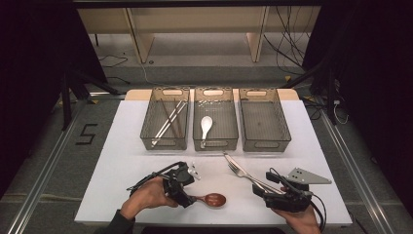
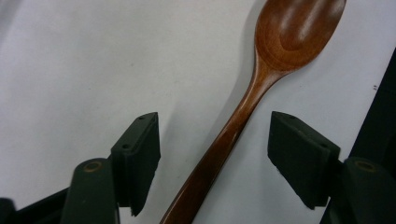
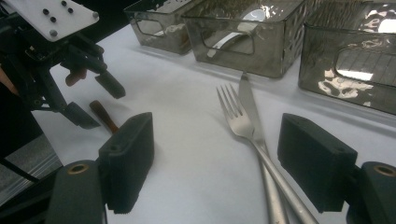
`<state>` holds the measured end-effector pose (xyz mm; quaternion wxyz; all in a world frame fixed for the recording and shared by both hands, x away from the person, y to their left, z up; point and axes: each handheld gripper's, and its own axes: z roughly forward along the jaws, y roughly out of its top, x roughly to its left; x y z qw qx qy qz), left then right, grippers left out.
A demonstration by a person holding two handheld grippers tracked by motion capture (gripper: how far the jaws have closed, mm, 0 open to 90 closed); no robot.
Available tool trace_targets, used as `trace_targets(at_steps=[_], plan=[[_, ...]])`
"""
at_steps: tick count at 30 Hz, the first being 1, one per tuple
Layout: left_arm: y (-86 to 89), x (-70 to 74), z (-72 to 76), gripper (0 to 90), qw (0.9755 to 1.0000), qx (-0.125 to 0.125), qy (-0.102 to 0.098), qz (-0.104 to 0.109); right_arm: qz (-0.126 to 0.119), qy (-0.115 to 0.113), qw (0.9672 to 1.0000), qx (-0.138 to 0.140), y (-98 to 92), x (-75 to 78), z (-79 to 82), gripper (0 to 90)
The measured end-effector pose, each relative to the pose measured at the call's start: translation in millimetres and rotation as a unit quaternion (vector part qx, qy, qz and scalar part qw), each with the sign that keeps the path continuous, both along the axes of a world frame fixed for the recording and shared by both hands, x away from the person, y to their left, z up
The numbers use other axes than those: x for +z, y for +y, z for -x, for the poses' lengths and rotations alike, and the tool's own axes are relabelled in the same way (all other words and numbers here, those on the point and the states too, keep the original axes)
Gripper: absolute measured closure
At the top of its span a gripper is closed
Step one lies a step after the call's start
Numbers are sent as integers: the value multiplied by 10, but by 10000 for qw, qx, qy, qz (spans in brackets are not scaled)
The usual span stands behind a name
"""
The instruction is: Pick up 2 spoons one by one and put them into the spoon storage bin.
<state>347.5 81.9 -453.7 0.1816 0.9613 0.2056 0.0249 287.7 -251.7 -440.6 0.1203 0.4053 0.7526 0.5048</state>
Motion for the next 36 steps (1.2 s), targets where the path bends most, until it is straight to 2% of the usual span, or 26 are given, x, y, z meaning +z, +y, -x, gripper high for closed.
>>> trace_targets(at_steps=[12,19,25,36], plan=[[-77,-44,32,490,9995,-286,45,-125,13,-2,10000,11,2,-2,-1,281],[-140,-72,52,598,9980,-508,-34,-362,27,18,10000,12,6,-3,-1,281],[-155,-66,56,682,9972,-629,-16,-394,28,19,10000,11,6,-3,0,281],[-149,-67,51,793,9973,-651,27,-347,16,17,10000,-4,-8,-6,-6,281]])
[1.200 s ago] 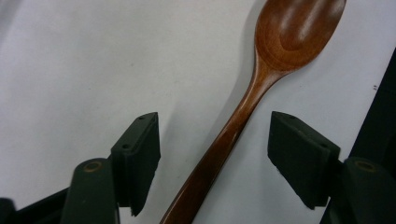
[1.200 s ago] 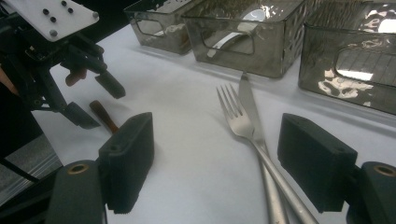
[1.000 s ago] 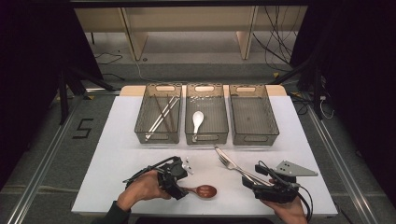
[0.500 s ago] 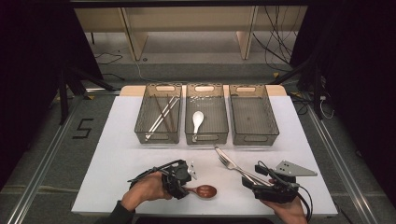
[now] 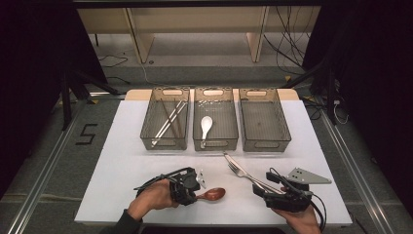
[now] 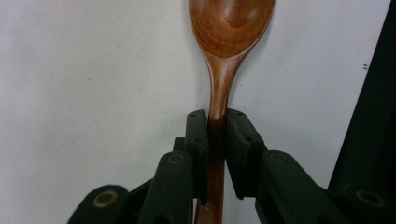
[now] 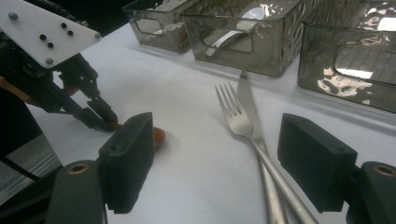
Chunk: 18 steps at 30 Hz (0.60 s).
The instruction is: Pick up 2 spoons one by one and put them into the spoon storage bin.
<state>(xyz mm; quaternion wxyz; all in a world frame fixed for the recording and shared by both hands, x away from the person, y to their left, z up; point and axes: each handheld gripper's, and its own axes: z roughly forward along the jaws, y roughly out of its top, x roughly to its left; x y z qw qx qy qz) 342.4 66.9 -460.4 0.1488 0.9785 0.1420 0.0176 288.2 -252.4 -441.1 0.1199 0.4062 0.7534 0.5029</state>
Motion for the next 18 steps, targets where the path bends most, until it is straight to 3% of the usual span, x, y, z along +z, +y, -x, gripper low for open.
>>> trace_targets(at_steps=[8,18], plan=[[7,2,-9,804,9999,94,-30,48,-4,-15,10000,-2,-1,4,4,282],[97,57,-88,806,9974,653,-54,316,-4,-10,10000,-8,-4,3,6,281]])
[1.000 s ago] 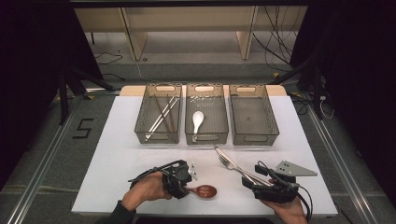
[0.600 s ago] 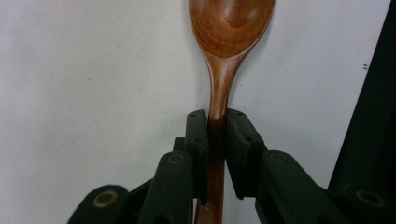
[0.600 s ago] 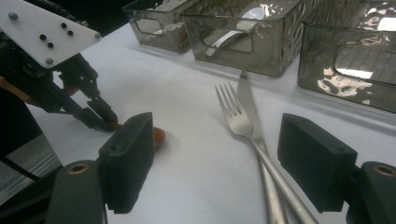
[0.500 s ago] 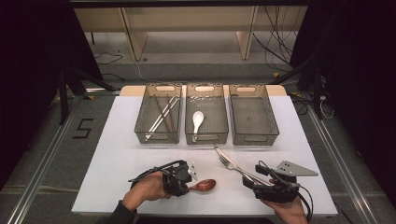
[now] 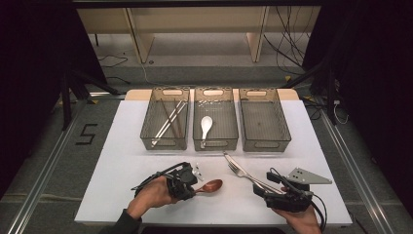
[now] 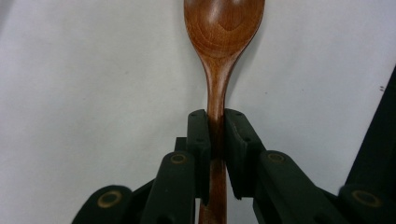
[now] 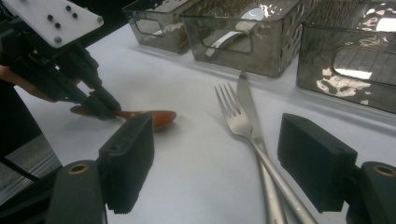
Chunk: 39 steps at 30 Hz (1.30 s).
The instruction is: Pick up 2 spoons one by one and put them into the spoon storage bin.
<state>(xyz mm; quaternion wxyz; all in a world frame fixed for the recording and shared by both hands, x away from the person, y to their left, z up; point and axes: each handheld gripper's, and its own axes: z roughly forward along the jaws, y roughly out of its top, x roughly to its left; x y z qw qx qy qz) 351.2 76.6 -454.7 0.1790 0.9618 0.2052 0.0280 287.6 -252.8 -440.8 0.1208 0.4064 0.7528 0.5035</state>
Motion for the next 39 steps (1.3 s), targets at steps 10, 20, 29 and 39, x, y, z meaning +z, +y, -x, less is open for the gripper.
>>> trace_targets(at_steps=[10,20,29,39], plan=[[101,169,-81,806,9985,317,11,441,-19,8,10000,-23,0,3,2,281],[162,393,-213,806,9923,786,-123,951,-34,3,10000,-51,-10,3,0,281],[100,610,-389,806,9856,1001,-303,1325,-36,-3,10000,-45,-4,5,2,281],[31,722,-600,806,9789,1209,-348,1611,-56,-21,10000,-37,-8,6,5,281]])
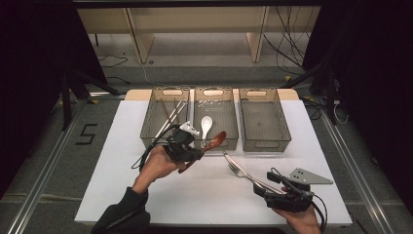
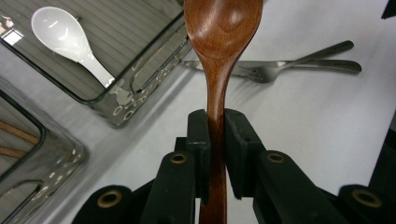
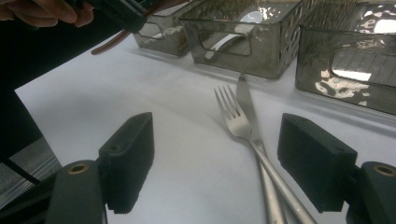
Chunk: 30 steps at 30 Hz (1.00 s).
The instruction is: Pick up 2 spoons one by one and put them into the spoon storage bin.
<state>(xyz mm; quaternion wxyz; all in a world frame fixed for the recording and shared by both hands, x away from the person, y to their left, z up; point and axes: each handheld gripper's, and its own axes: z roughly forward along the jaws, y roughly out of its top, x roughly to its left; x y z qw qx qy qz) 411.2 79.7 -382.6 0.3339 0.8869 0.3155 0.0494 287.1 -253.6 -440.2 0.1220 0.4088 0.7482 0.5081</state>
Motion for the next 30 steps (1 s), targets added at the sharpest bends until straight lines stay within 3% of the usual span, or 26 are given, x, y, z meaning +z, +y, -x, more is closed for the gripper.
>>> trace_targets(at_steps=[7,17,30], plan=[[-45,63,-140,806,9999,109,-45,83,6,6,10000,5,3,-1,-2,281],[-89,144,-388,805,9987,352,-64,372,-11,-28,10000,10,-1,1,0,281],[-201,249,-630,806,9972,575,-212,435,-55,-13,10000,10,-8,4,2,280]])
